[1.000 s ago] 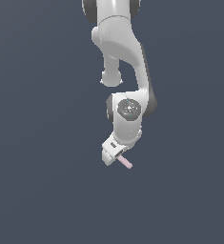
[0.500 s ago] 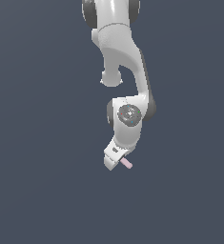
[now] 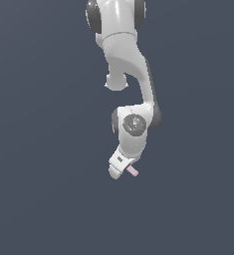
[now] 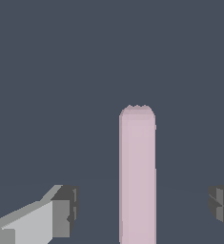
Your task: Pick up the object and move it to a goal position.
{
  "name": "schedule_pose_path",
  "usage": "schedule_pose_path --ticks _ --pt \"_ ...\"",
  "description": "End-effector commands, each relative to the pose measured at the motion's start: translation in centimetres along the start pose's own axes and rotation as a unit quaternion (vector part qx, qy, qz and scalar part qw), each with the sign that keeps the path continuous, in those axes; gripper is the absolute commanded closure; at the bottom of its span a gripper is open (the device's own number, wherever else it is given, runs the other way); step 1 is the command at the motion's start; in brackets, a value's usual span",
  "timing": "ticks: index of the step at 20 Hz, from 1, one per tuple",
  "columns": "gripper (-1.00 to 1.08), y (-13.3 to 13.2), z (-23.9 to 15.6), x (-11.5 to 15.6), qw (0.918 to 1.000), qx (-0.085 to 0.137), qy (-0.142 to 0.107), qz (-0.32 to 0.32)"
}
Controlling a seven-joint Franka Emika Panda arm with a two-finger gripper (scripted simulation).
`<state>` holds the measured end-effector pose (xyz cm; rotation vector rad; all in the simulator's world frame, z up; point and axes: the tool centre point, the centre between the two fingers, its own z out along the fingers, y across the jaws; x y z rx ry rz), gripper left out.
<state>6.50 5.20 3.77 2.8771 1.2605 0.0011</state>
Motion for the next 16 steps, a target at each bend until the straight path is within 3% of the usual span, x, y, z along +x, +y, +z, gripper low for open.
schedule_pose_path --ticks 1,9,10,16 --pt "-0.92 0.0 1.4 -0.1 1.0000 0.000 0.000 -0.001" --pt "-0.92 0.0 3.0 0.0 1.0000 0.000 0.000 -0.001" --pt "1.08 0.0 3.0 0.0 1.0000 0.000 0.000 -0.001" --pt "1.08 0.0 3.0 0.0 1.0000 0.000 0.000 -0.001"
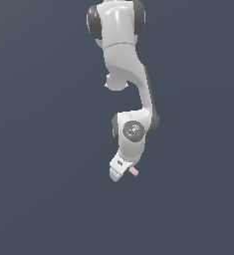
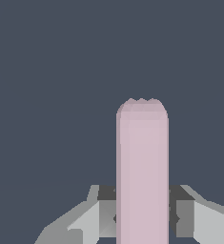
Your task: Pick up the object and move it to a goal position.
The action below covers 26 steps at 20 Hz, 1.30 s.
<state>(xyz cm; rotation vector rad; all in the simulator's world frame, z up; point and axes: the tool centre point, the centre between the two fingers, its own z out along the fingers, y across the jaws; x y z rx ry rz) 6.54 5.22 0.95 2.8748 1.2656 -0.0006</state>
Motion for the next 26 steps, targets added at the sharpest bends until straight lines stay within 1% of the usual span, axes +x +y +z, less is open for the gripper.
schedule_pose_path --ticks 1,8,13,19,26 --pt "1.08 0.0 0.2 0.0 1.0000 0.000 0.000 0.000" --pt "1.08 0.0 -0.5 0.1 1.0000 0.000 0.000 0.000" --pt "1.08 0.0 -2.8 0.3 1.0000 0.000 0.000 0.000" --pt "1.08 0.1 -7.7 0.9 1.0000 0.000 0.000 0.000" --pt "1.08 0.2 -15.5 1.7 1.0000 0.000 0.000 -0.001"
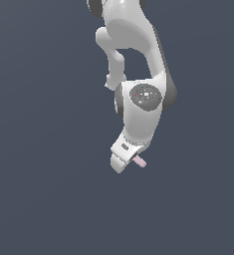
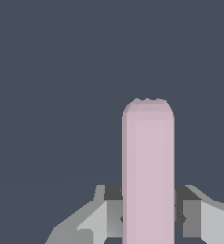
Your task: Pick up the object and move it to a goal position.
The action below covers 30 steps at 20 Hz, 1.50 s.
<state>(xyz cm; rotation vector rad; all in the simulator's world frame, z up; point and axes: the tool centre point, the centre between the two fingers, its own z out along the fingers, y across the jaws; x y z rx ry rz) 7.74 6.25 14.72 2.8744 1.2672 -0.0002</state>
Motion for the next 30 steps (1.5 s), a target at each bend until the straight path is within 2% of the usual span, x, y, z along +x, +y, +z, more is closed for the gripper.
schedule_pose_path --ticks 1,16,23,30 --pt "1.08 0.0 -2.9 0.3 1.0000 0.000 0.000 0.000" --pt "1.08 0.6 -18.5 2.3 1.0000 0.001 0.000 0.000" --pt "1.08 0.9 -23.1 2.9 1.0000 0.001 0.000 0.001" --pt "1.08 1.1 -26.1 3.4 1.0000 0.000 0.000 0.001"
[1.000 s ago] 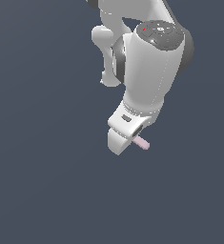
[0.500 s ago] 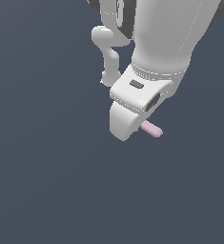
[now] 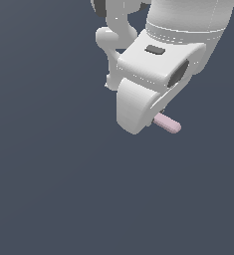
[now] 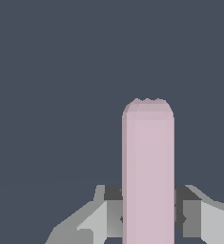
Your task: Pick up the object and move it to a goal position.
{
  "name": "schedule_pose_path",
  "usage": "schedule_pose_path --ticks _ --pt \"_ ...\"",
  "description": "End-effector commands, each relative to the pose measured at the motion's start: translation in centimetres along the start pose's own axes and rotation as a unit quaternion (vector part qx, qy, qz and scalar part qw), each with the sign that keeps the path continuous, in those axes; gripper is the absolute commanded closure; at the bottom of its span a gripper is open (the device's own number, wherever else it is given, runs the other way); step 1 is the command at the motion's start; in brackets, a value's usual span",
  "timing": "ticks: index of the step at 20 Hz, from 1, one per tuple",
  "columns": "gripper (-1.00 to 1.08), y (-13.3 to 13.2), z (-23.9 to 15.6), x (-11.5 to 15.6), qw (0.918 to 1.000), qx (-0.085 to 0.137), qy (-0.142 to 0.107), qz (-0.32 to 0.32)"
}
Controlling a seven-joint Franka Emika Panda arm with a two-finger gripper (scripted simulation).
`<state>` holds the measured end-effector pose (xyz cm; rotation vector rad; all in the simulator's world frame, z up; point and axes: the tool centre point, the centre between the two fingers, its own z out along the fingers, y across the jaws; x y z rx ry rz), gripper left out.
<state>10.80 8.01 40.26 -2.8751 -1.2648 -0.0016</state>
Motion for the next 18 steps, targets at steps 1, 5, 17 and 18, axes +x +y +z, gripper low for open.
schedule_pose_path --ticks 1,5,17,18 --pt "1.08 0.1 -0.8 0.1 1.0000 0.000 0.000 0.000" --pt "1.08 0.2 -1.7 0.3 1.0000 0.000 0.000 0.000" --pt "1.08 0.3 -2.5 0.5 1.0000 0.000 0.000 0.000" --pt "1.08 0.3 -2.5 0.5 1.0000 0.000 0.000 0.000"
